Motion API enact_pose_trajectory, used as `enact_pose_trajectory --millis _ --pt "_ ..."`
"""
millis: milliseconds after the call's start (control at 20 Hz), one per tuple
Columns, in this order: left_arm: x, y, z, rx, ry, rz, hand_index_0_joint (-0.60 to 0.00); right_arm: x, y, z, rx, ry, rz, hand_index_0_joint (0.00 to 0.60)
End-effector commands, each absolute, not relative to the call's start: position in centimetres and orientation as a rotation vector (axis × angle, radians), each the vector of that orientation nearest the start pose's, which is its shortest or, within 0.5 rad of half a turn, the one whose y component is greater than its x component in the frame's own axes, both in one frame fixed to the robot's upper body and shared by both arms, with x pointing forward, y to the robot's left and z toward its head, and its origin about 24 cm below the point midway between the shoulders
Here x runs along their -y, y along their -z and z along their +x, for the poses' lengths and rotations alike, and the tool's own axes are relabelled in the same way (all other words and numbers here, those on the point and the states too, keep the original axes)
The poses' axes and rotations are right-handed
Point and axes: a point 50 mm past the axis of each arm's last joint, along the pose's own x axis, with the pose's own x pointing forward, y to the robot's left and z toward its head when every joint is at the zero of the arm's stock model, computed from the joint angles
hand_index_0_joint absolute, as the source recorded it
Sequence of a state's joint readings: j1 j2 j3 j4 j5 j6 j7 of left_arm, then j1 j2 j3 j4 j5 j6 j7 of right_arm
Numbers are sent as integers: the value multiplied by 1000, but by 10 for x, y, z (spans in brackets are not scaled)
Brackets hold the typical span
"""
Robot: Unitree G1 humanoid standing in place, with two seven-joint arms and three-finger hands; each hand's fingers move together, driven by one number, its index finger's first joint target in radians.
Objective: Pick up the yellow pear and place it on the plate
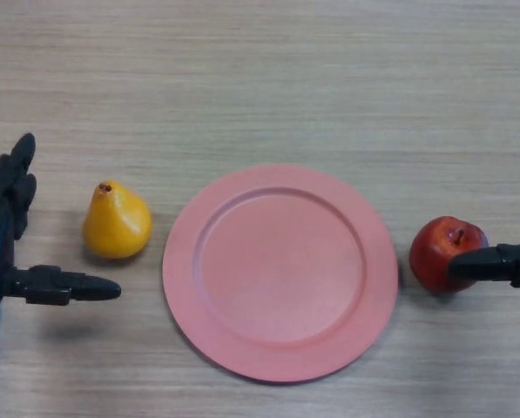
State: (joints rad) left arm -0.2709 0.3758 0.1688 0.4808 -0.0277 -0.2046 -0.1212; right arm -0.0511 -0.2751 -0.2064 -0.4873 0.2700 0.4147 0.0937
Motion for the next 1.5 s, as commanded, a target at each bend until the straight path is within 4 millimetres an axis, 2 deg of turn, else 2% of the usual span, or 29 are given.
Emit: enact_pose_trajectory --millis 50,300,550,600,650,700,750,800,950,1000,1150,1250,1350,1400,1500 --pt "-274 -101 311 268 -87 315 0 217 -182 236 384 -3 -140 0" --pt "-254 -92 332 282 -11 309 0 221 -183 231 384 17 -163 0" --pt "-240 -84 344 245 -37 318 0 228 -187 227 392 42 -190 0" --pt "-240 -84 345 244 -35 315 -101 228 -187 227 394 43 -193 0" --pt "-240 -83 345 243 -34 312 -251 228 -187 226 397 47 -199 0" --pt "-239 -83 345 246 -35 320 -351 229 -187 226 397 49 -201 0" --pt "-236 -82 345 263 -30 379 -500 229 -187 225 396 51 -205 0" --pt "-232 -77 344 265 -9 484 -600 230 -187 224 393 51 -202 0" --pt "-231 -63 337 204 62 628 -600 230 -188 225 391 55 -205 0" --pt "-238 -64 337 193 26 667 -600 229 -188 225 392 55 -206 0" --pt "-258 -77 336 245 -166 756 -600 229 -187 225 395 55 -216 0" --pt "-268 -96 335 328 -269 749 -600 228 -187 226 392 55 -208 0" --pt "-258 -103 333 342 -201 664 -600 226 -186 225 390 53 -196 0" --pt "-248 -109 330 374 -192 669 -600 226 -185 225 391 52 -199 0" --pt "-225 -122 324 462 -115 568 -600 226 -186 225 388 52 -181 0"
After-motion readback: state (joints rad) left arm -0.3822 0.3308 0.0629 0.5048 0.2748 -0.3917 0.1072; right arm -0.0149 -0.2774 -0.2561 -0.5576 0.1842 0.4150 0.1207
